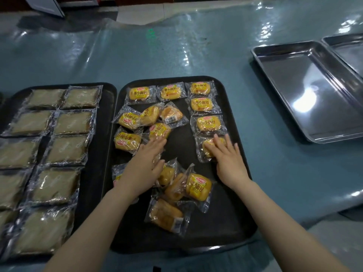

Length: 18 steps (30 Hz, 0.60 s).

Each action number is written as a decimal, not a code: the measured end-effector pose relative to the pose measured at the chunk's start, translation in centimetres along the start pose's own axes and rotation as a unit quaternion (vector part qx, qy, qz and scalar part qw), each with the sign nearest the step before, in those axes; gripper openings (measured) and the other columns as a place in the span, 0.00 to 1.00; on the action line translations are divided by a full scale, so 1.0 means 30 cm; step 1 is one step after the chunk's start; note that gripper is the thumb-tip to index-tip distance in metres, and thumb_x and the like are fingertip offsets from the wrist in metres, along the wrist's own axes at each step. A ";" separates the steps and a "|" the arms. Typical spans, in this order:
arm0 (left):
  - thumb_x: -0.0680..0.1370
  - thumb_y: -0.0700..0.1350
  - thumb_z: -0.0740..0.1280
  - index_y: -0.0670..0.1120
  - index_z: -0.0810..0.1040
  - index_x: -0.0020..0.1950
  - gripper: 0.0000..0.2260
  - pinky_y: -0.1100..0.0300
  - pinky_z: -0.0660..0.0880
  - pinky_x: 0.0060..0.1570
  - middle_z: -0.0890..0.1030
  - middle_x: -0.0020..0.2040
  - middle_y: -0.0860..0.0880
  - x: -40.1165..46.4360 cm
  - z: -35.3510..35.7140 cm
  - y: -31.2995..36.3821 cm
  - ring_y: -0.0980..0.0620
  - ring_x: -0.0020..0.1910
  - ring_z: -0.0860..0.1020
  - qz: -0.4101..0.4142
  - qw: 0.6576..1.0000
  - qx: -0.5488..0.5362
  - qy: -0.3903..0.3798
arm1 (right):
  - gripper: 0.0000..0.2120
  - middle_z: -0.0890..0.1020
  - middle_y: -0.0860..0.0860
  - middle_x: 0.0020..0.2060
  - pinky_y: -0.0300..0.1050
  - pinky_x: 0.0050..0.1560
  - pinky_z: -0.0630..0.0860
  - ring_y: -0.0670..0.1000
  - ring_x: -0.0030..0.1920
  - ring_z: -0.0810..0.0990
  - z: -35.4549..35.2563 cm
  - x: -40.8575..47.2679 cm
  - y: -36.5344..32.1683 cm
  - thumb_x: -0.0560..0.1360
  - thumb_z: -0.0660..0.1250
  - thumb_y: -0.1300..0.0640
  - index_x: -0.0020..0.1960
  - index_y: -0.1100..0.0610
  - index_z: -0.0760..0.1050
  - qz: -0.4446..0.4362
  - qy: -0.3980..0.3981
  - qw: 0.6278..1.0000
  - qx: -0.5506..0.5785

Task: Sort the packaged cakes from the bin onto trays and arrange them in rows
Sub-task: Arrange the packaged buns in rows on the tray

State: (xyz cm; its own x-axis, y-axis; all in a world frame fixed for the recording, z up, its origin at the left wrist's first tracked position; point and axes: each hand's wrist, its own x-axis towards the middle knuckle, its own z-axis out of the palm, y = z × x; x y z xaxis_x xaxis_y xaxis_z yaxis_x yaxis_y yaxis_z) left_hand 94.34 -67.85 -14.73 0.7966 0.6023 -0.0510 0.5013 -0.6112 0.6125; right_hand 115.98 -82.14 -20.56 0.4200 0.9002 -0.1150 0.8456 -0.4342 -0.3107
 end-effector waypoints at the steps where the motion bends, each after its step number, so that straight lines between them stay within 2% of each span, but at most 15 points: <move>1: 0.79 0.45 0.61 0.54 0.58 0.75 0.25 0.57 0.49 0.73 0.58 0.74 0.58 -0.014 0.005 -0.010 0.65 0.72 0.48 -0.005 1.000 -0.003 0.002 | 0.37 0.46 0.47 0.77 0.53 0.73 0.36 0.51 0.75 0.35 -0.008 -0.010 -0.012 0.75 0.59 0.68 0.77 0.44 0.51 0.007 0.021 1.000 0.019; 2: 0.79 0.47 0.61 0.56 0.57 0.75 0.25 0.56 0.48 0.73 0.56 0.75 0.58 -0.030 0.012 -0.020 0.63 0.73 0.47 -0.011 1.000 -0.007 0.000 | 0.36 0.49 0.47 0.78 0.53 0.75 0.40 0.50 0.76 0.39 -0.014 -0.028 -0.025 0.75 0.61 0.66 0.77 0.45 0.53 0.010 0.044 0.997 0.057; 4: 0.78 0.52 0.61 0.58 0.56 0.75 0.26 0.51 0.49 0.73 0.52 0.76 0.58 -0.057 0.027 -0.034 0.59 0.75 0.47 -0.023 0.999 -0.023 -0.018 | 0.31 0.62 0.45 0.75 0.51 0.74 0.57 0.47 0.75 0.56 -0.022 -0.081 -0.053 0.76 0.65 0.59 0.75 0.45 0.59 0.018 0.055 0.980 0.191; 5: 0.77 0.54 0.62 0.59 0.54 0.75 0.28 0.49 0.50 0.73 0.49 0.77 0.59 -0.068 0.037 -0.039 0.59 0.75 0.45 -0.024 0.999 -0.026 -0.030 | 0.30 0.66 0.42 0.71 0.48 0.70 0.63 0.44 0.71 0.63 -0.024 -0.114 -0.071 0.75 0.67 0.53 0.74 0.44 0.61 0.018 0.032 0.967 0.254; 6: 0.76 0.56 0.63 0.61 0.52 0.75 0.30 0.48 0.49 0.73 0.44 0.77 0.59 -0.078 0.049 -0.042 0.59 0.75 0.43 -0.022 0.999 -0.017 -0.041 | 0.31 0.68 0.40 0.68 0.44 0.67 0.66 0.41 0.68 0.65 -0.023 -0.146 -0.093 0.73 0.69 0.47 0.73 0.42 0.61 0.011 -0.007 0.959 0.282; 8: 0.74 0.61 0.63 0.65 0.47 0.73 0.33 0.49 0.43 0.71 0.35 0.75 0.59 -0.088 0.080 -0.046 0.58 0.73 0.36 -0.015 0.998 0.035 -0.058 | 0.36 0.69 0.39 0.66 0.40 0.65 0.65 0.41 0.66 0.66 0.004 -0.197 -0.132 0.70 0.72 0.44 0.74 0.42 0.60 -0.017 -0.076 0.966 0.248; 9: 0.73 0.64 0.62 0.66 0.45 0.72 0.34 0.49 0.40 0.70 0.32 0.74 0.58 -0.090 0.097 -0.048 0.57 0.73 0.33 -0.012 0.995 0.069 -0.069 | 0.36 0.70 0.41 0.66 0.40 0.65 0.64 0.43 0.66 0.66 0.024 -0.210 -0.138 0.70 0.73 0.47 0.74 0.43 0.60 -0.030 -0.083 0.973 0.215; 11: 0.72 0.66 0.60 0.64 0.41 0.72 0.36 0.49 0.34 0.69 0.28 0.73 0.55 -0.091 0.129 -0.056 0.54 0.71 0.28 -0.010 0.988 0.126 -0.089 | 0.33 0.72 0.45 0.66 0.43 0.65 0.65 0.47 0.65 0.68 0.029 -0.229 -0.128 0.71 0.72 0.54 0.72 0.45 0.64 -0.022 -0.048 0.985 0.163; 13: 0.73 0.66 0.60 0.62 0.41 0.73 0.37 0.49 0.31 0.68 0.27 0.72 0.54 -0.092 0.150 -0.069 0.53 0.70 0.26 -0.016 0.984 0.152 -0.095 | 0.30 0.71 0.47 0.67 0.49 0.70 0.60 0.51 0.67 0.66 0.017 -0.242 -0.085 0.70 0.69 0.59 0.71 0.45 0.67 0.003 0.021 0.998 0.063; 15: 0.73 0.66 0.59 0.61 0.43 0.74 0.36 0.49 0.30 0.68 0.28 0.73 0.54 -0.091 0.162 -0.078 0.53 0.70 0.26 -0.021 0.982 0.160 -0.094 | 0.33 0.62 0.49 0.74 0.57 0.74 0.42 0.57 0.75 0.54 0.006 -0.253 -0.043 0.70 0.68 0.63 0.71 0.44 0.66 0.040 0.064 0.996 -0.045; 16: 0.74 0.66 0.59 0.60 0.45 0.75 0.35 0.49 0.30 0.68 0.29 0.73 0.54 -0.089 0.167 -0.080 0.53 0.70 0.27 -0.022 0.982 0.164 -0.094 | 0.34 0.56 0.49 0.77 0.58 0.72 0.35 0.57 0.77 0.45 0.005 -0.259 -0.033 0.71 0.67 0.63 0.72 0.43 0.64 0.046 0.067 0.995 -0.055; 18: 0.74 0.65 0.59 0.60 0.47 0.75 0.34 0.48 0.31 0.68 0.30 0.73 0.54 -0.085 0.174 -0.081 0.53 0.70 0.27 -0.022 0.981 0.171 -0.092 | 0.33 0.48 0.48 0.78 0.54 0.70 0.32 0.52 0.75 0.34 0.018 -0.268 -0.044 0.75 0.63 0.58 0.76 0.43 0.55 0.022 0.030 0.999 -0.027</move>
State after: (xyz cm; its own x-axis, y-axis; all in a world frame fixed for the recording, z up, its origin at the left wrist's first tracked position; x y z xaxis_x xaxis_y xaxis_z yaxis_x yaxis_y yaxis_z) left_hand 92.87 -70.59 -20.21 0.8033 0.5485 -0.2321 0.5955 -0.7418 0.3083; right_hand 111.30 -88.80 -19.74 0.4748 0.8773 -0.0700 0.8415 -0.4758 -0.2557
